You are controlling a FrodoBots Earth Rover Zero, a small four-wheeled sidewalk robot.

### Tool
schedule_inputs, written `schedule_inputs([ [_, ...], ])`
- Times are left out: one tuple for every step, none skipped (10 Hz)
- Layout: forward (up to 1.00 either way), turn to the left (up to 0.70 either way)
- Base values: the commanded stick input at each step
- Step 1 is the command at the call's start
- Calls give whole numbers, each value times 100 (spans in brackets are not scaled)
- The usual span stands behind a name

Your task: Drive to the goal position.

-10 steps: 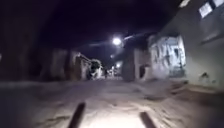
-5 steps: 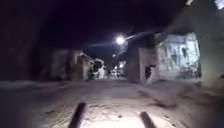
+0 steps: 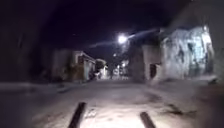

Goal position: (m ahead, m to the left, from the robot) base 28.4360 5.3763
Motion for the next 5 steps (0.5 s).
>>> schedule_inputs([
  [100, -15],
  [100, -38],
  [100, -38],
  [100, -38],
  [100, -20],
])
